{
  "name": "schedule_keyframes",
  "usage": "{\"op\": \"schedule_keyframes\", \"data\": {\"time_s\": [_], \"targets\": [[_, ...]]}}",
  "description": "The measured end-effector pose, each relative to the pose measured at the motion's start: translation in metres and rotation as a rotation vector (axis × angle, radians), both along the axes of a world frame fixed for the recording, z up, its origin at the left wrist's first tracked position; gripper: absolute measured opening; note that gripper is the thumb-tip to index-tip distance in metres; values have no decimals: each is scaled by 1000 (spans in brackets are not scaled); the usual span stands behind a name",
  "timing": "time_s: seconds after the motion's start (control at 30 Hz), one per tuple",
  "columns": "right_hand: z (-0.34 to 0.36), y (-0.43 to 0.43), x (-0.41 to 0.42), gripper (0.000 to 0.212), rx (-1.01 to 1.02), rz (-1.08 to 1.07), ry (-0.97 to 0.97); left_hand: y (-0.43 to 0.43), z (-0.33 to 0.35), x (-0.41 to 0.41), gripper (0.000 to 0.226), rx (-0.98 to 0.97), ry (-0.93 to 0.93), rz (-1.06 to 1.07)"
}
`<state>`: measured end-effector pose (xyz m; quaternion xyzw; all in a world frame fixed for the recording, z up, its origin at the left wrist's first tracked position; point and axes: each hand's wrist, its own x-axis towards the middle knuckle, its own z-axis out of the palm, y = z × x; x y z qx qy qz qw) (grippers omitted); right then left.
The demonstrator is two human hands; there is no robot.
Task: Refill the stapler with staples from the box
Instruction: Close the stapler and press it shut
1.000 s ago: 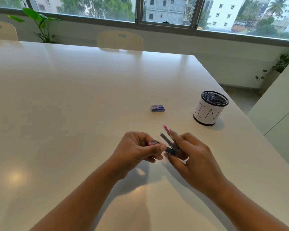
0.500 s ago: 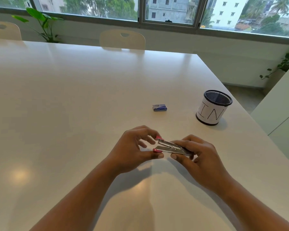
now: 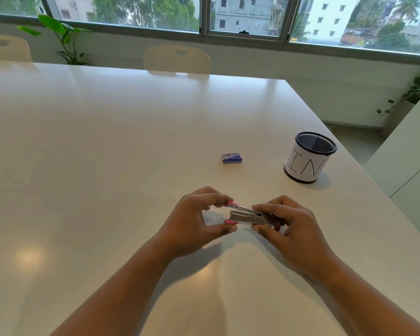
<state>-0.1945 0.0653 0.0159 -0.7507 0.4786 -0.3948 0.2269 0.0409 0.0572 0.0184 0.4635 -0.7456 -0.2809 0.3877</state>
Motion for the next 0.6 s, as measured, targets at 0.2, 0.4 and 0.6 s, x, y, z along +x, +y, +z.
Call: {"op": "schedule_keyframes", "data": {"time_s": [0.2,0.4,0.6], "targets": [[-1,-11,-3,38,18,-6,-5,-4,-4,-4,53,7,-16,112],[10,-48,-8,35,-1,12,63,-30,2,-17,43,7,-81,222],[6,-83,-5,39,16,-69,117,-59,-4,-23,44,16,-177,309]]}}
